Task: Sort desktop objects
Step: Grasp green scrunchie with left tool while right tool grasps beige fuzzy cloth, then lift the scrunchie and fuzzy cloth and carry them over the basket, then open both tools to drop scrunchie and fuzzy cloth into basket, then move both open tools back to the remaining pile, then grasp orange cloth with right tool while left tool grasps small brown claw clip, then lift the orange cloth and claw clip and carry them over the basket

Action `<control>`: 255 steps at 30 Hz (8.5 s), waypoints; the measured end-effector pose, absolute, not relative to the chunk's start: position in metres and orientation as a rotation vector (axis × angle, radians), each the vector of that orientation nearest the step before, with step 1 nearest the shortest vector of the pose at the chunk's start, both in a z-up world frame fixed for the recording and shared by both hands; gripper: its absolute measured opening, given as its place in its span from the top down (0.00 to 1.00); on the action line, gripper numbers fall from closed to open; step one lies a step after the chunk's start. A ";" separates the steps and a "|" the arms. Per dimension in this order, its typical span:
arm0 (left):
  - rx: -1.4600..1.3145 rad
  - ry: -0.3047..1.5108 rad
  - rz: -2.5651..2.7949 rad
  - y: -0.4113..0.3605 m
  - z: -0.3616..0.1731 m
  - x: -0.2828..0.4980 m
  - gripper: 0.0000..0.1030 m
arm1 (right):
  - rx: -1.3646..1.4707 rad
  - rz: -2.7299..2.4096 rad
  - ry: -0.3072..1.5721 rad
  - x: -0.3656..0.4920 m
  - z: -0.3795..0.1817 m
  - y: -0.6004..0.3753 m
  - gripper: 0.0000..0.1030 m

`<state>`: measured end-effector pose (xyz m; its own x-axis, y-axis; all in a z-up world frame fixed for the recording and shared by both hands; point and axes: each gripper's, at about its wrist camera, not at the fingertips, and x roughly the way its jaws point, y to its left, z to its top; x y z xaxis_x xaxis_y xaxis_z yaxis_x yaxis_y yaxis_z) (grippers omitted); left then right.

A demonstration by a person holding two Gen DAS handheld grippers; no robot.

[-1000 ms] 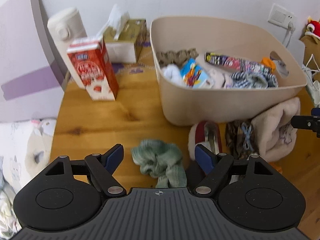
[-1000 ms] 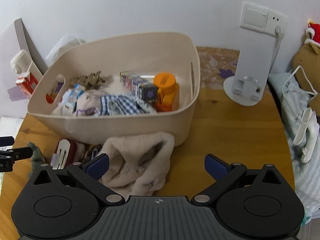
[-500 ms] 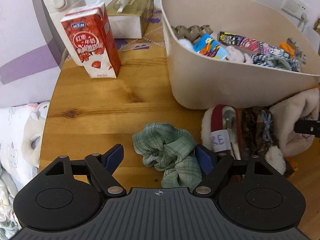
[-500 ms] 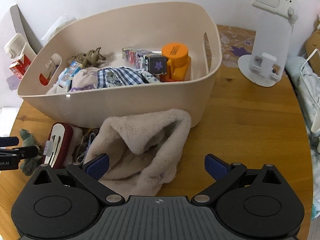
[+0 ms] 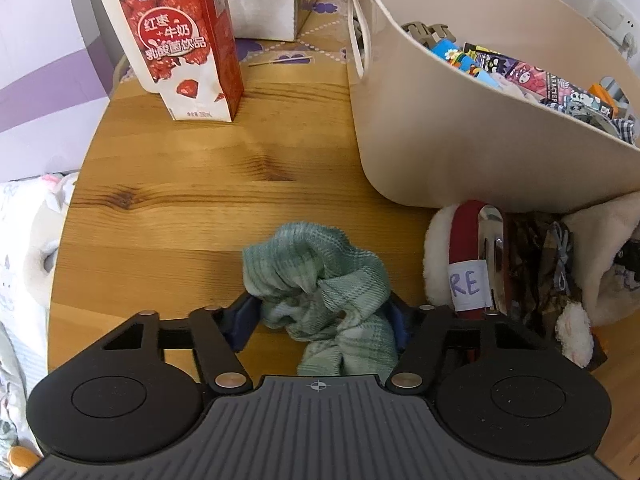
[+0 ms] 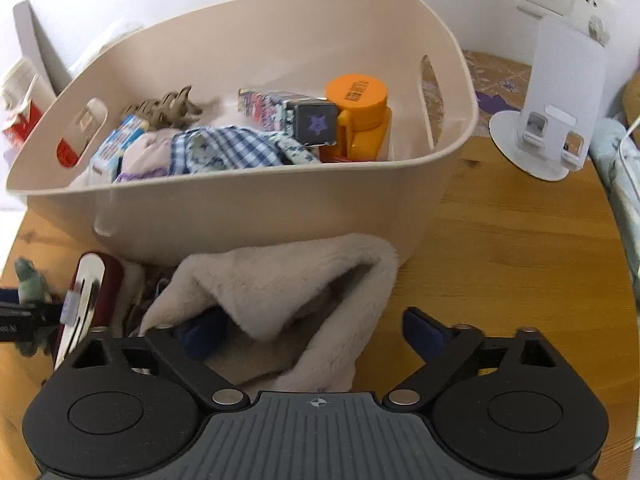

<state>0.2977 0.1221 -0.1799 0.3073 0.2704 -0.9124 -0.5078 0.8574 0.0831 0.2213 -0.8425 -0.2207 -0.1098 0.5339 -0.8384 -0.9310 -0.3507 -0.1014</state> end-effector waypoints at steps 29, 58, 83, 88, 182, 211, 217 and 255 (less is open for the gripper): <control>-0.203 1.034 0.513 0.103 -0.148 0.281 0.71 | -0.934 1.867 0.416 0.232 -0.171 -0.887 0.85; -0.062 0.862 0.453 0.076 -0.076 0.295 0.71 | -0.668 1.886 0.261 0.257 -0.085 -0.909 0.85; 0.096 0.826 0.372 0.072 -0.066 0.382 0.71 | -0.616 1.897 0.202 0.241 -0.067 -0.835 0.84; 0.024 0.870 0.348 0.079 -0.079 0.394 0.71 | -0.665 1.912 0.190 0.228 -0.074 -0.825 0.83; -0.015 1.222 0.325 0.054 -0.182 0.262 0.23 | -1.274 1.921 0.257 0.209 -0.238 -0.931 0.01; -0.051 1.153 0.250 0.051 -0.184 0.256 0.80 | -1.289 1.951 0.256 0.215 -0.239 -0.941 0.74; -0.062 1.155 0.254 0.048 -0.186 0.248 0.81 | -1.260 1.948 0.297 0.224 -0.240 -0.948 0.55; -0.091 0.915 0.343 0.057 -0.088 0.253 0.81 | -0.954 2.011 0.080 0.247 -0.138 -0.956 0.89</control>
